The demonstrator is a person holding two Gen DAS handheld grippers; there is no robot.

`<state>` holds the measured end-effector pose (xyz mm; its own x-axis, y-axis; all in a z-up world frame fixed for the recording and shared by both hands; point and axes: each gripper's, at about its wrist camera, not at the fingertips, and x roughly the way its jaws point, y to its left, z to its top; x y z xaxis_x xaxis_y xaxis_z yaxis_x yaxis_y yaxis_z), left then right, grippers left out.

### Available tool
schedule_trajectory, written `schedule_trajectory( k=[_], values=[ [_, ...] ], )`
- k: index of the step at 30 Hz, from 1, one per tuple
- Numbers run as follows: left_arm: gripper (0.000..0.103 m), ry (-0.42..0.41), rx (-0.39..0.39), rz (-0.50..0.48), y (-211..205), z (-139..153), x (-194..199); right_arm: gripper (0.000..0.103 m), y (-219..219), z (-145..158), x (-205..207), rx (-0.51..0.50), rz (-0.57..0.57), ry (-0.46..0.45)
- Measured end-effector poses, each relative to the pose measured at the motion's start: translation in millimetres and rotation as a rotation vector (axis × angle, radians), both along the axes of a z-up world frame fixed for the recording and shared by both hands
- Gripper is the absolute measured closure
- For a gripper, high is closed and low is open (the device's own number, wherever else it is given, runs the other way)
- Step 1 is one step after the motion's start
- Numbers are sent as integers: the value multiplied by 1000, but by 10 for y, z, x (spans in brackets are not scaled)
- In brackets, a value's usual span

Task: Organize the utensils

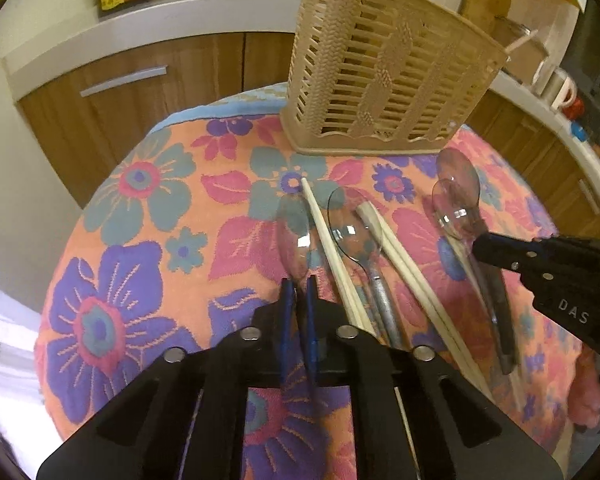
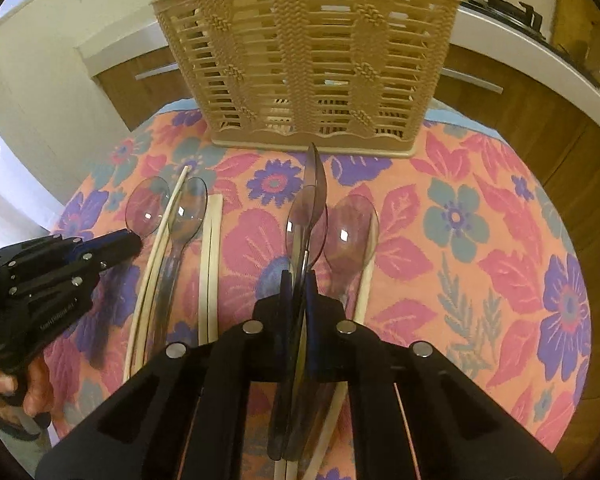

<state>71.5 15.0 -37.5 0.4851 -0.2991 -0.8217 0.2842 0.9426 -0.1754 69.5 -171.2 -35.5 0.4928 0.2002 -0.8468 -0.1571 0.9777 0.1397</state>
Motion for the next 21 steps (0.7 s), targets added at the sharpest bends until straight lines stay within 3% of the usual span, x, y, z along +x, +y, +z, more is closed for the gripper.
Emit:
schedule_trajectory(
  k=[7, 10, 16, 21],
  values=[
    [102, 59, -190, 1, 271, 17, -50, 102, -327, 186, -180, 261, 18, -13],
    [102, 75, -229, 14, 339, 3, -61, 102, -420, 157, -166, 304, 6, 27],
    [102, 88, -201, 37, 446, -46, -74, 102, -705, 62, -247, 293, -56, 44],
    [100, 64, -97, 28, 392, -53, -65, 102, -977, -93, -272, 255, -115, 98]
  ],
)
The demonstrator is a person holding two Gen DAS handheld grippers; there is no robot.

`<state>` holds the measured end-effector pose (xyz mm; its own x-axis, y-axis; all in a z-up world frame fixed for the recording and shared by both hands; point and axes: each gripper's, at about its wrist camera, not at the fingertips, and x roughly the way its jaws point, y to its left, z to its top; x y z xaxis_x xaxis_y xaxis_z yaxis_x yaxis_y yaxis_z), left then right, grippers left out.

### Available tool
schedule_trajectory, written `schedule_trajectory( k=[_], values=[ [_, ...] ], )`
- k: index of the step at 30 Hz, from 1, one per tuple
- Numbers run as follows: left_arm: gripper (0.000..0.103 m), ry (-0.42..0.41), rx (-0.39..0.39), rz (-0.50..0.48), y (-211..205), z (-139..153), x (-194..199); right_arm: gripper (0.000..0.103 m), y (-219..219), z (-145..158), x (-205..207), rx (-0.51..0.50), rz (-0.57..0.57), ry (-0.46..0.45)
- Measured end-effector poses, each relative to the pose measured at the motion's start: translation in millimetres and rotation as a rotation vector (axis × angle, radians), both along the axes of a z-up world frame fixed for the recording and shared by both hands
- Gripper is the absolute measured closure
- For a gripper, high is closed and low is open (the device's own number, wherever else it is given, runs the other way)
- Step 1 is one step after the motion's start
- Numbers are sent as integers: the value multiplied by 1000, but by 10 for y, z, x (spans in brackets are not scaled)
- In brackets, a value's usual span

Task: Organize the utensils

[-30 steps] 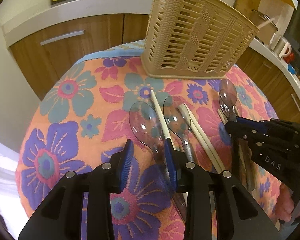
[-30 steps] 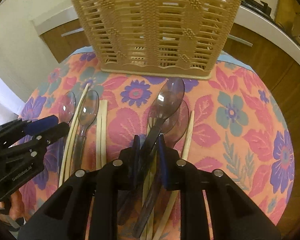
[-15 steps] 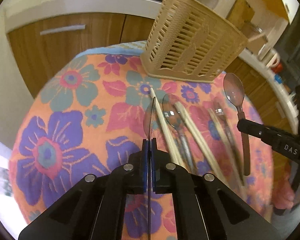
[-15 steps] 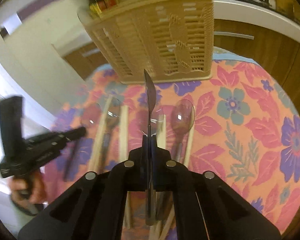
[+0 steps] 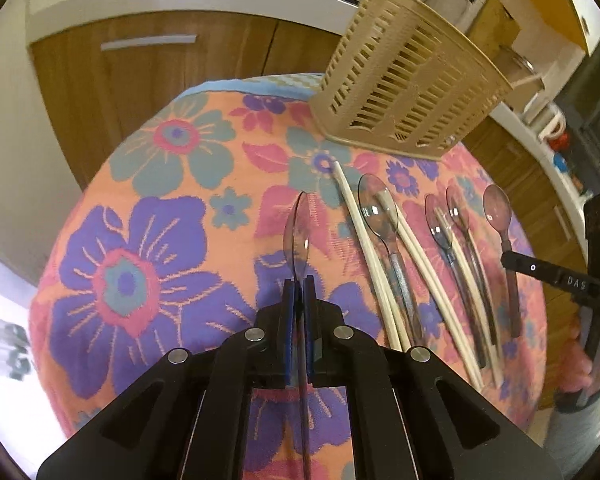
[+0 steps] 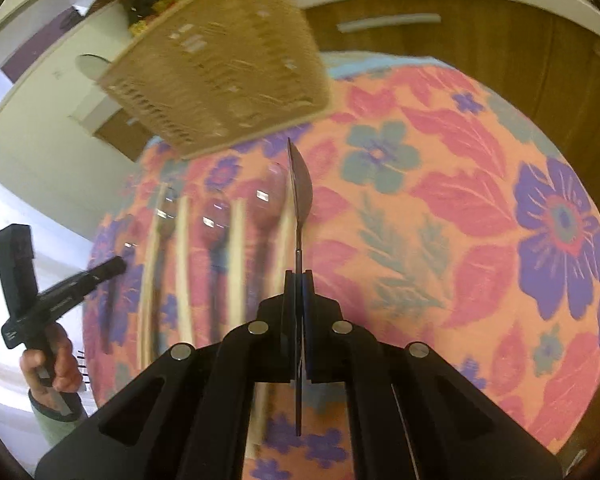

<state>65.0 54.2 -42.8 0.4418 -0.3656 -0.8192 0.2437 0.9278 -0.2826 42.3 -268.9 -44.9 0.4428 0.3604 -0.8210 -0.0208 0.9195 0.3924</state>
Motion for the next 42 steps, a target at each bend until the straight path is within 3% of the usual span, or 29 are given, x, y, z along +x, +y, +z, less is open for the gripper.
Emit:
schedule_trajectory(
  k=[2, 7, 11, 12, 17, 20, 23, 25, 27, 28, 32, 36, 42],
  values=[
    [96, -19, 60, -2, -59, 15, -15, 102, -31, -52, 1, -29, -9, 11],
    [79, -40, 125, -25, -152, 43, -81, 96, -104, -113, -17, -93, -34, 46],
    [76, -48, 174, -35, -198, 52, -106, 66, -108, -79, -11, -166, -31, 26],
    [76, -45, 173, -35, -201, 49, -107, 66, -94, -55, -17, -177, -28, 18],
    [75, -24, 197, -37, -234, 45, -53, 69, 20, -99, 152, -232, -23, 52],
    [75, -18, 253, -38, -325, 42, -19, 78, 179, -105, 235, -320, 1, 59],
    [76, -35, 361, -53, -481, 26, -22, 93, 352, -108, 305, -391, 30, 54],
    [93, -49, 391, -71, -555, 34, -54, 93, 414, -94, 315, -407, 41, 54],
    [93, -70, 411, -66, -582, 44, -88, 94, 450, -73, 302, -397, 54, 38],
    [93, -84, 411, -62, -581, 58, -106, 94, 455, -56, 288, -382, 57, 27],
    [93, -158, 294, -37, -495, 302, -207, 94, 437, 133, 143, -297, 86, -50],
    [93, -279, 167, -7, -434, 728, -312, 94, 460, 427, 16, -259, 111, -142],
    [93, -433, 42, 15, -461, 1254, -358, 94, 511, 940, -44, -207, 136, -307]
  ],
)
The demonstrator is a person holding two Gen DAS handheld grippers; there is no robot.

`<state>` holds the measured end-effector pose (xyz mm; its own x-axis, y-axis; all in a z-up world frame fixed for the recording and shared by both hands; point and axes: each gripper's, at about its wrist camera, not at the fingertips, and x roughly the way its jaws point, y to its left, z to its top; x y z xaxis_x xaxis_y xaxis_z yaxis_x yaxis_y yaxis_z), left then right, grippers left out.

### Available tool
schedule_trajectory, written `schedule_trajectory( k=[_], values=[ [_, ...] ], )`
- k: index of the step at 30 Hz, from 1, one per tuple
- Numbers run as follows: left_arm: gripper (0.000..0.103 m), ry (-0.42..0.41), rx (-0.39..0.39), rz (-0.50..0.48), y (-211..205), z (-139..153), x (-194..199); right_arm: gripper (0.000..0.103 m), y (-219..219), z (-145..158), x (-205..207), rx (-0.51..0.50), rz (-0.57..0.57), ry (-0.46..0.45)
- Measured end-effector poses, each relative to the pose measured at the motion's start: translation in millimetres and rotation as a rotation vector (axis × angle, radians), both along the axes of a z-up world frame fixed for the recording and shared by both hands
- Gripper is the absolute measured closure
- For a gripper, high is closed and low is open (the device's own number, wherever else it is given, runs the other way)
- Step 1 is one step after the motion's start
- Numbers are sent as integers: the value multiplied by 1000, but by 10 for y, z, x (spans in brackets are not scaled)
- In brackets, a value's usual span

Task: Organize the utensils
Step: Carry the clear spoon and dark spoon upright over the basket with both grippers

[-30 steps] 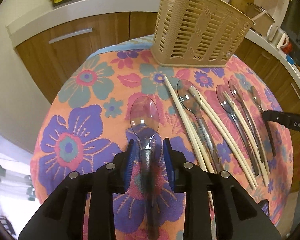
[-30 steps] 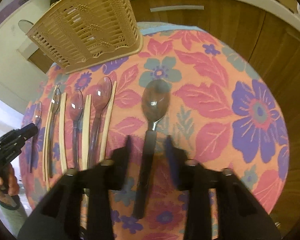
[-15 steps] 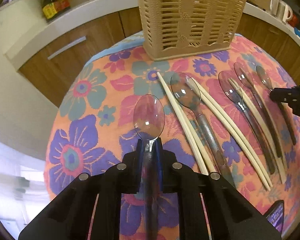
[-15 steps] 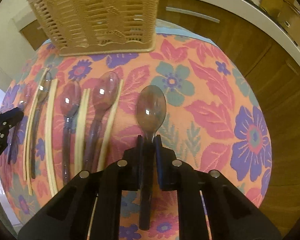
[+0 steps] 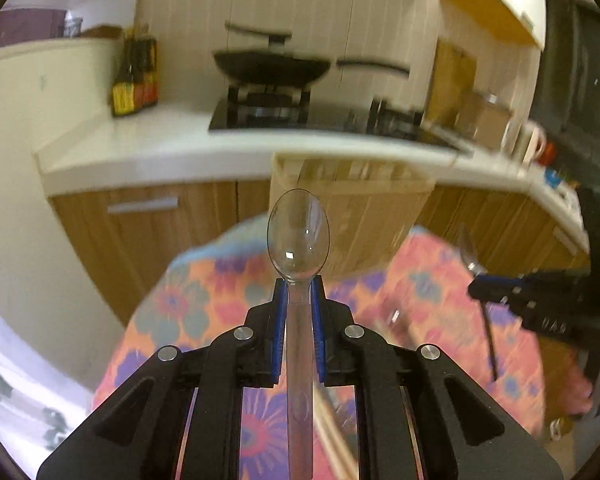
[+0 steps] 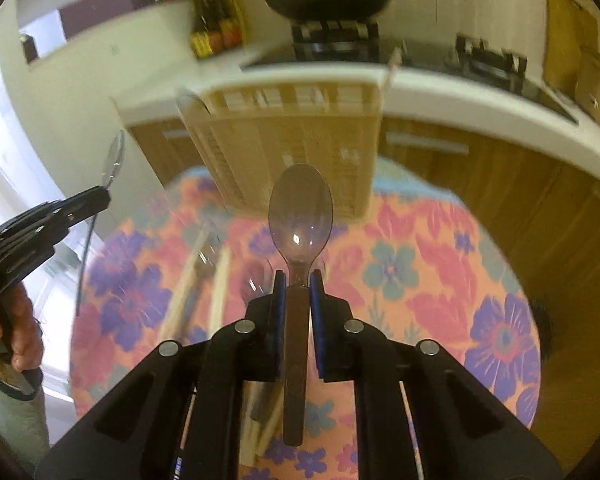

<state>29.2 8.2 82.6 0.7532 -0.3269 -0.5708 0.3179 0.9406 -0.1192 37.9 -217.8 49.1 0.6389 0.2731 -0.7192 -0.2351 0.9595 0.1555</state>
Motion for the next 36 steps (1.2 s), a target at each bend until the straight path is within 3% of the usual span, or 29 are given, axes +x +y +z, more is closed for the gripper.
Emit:
schedule_trajectory(
  k=[9, 12, 19, 23, 27, 31, 36],
  values=[
    [93, -196, -136, -16, -185, 619, 351, 94, -52, 653, 226, 90, 7, -232],
    [93, -217, -184, -26, -259, 738, 558, 94, -55, 875, 366, 92, -17, -324],
    [93, -280, -272, -29, -372, 904, 973, 94, -127, 1146, 955, 146, -109, -418],
    [93, -297, -287, -33, -536, 855, 1161, 94, -134, 1074, 1239, 108, -181, -462],
    [93, -314, -250, -14, -766, 644, 1284, 94, -187, 889, 1413, 89, -220, -476],
    [92, -334, -184, 34, -924, 423, 1306, 94, -260, 722, 1457, 97, -251, -472],
    [92, -323, -185, 32, -920, 335, 1336, 93, -304, 608, 1415, 96, -261, -467]
  ],
)
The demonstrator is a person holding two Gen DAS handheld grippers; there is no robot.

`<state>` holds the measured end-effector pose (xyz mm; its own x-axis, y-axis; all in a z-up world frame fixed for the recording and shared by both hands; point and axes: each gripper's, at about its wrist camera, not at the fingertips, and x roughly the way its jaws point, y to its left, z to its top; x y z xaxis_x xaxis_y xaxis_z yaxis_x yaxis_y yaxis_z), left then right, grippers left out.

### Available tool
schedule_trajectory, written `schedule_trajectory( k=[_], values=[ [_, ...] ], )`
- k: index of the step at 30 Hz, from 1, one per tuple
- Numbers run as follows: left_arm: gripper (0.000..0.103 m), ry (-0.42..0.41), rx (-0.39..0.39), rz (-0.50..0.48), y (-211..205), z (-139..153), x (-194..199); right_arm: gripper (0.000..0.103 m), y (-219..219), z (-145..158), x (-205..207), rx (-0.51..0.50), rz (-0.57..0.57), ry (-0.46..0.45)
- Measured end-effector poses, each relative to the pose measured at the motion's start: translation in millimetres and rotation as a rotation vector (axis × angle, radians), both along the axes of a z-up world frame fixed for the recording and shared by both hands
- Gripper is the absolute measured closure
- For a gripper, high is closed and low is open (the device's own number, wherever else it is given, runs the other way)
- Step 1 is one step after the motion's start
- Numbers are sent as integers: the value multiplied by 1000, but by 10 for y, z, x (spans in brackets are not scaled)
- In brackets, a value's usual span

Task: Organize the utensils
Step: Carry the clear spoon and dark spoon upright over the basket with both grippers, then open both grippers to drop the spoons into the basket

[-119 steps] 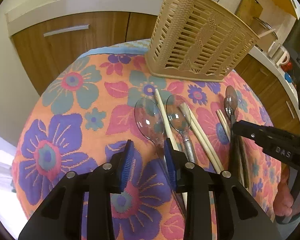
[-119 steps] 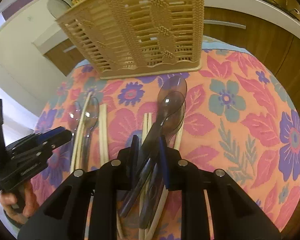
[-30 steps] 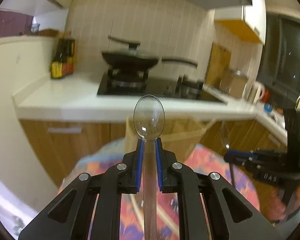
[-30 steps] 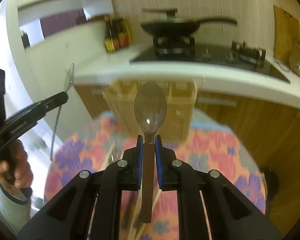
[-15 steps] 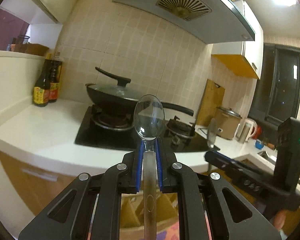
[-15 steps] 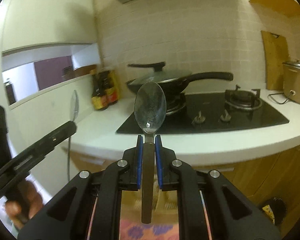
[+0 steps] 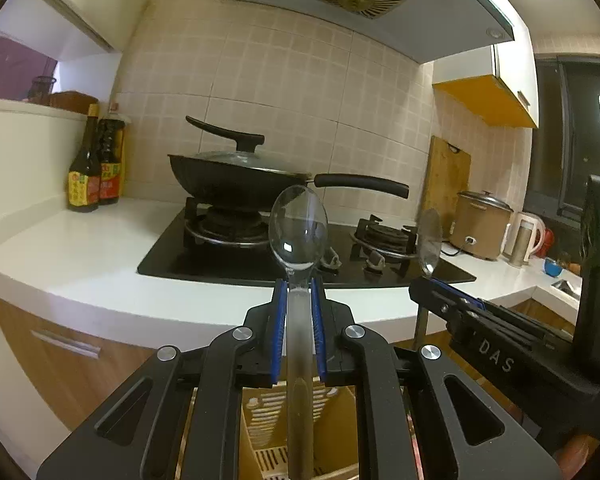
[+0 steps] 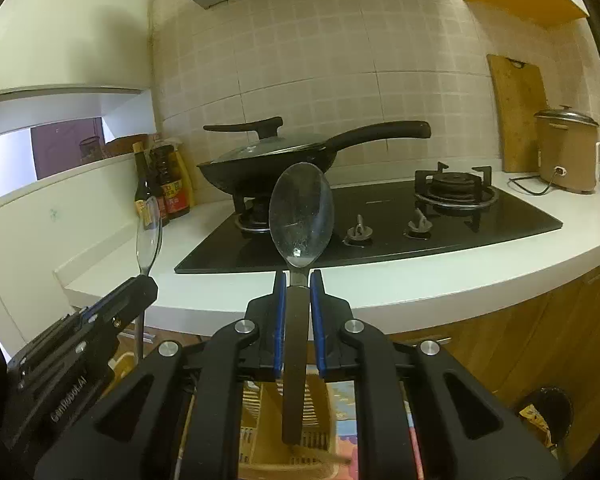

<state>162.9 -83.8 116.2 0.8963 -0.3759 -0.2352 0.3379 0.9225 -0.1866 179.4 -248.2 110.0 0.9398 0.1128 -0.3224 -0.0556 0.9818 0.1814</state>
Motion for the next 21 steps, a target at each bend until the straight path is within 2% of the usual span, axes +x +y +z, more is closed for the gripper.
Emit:
schedule_trajectory(
  k=[3, 5, 6, 12, 21],
  values=[
    [91, 18, -19, -7, 71, -5, -8, 92, -7, -23, -44, -6, 26, 21],
    [85, 33, -28, -17, 115, -11, -28, 92, -29, -31, -102, 9, 44, 37],
    [78, 40, -32, -20, 149, -12, -49, 92, -33, -33, -130, 12, 48, 44],
    [71, 53, -49, -31, 313, 41, -265, 92, -88, -26, -378, 26, 74, 86],
    [70, 20, -77, -25, 673, 293, -725, 92, -106, 59, -805, 49, 120, 131]
  ],
)
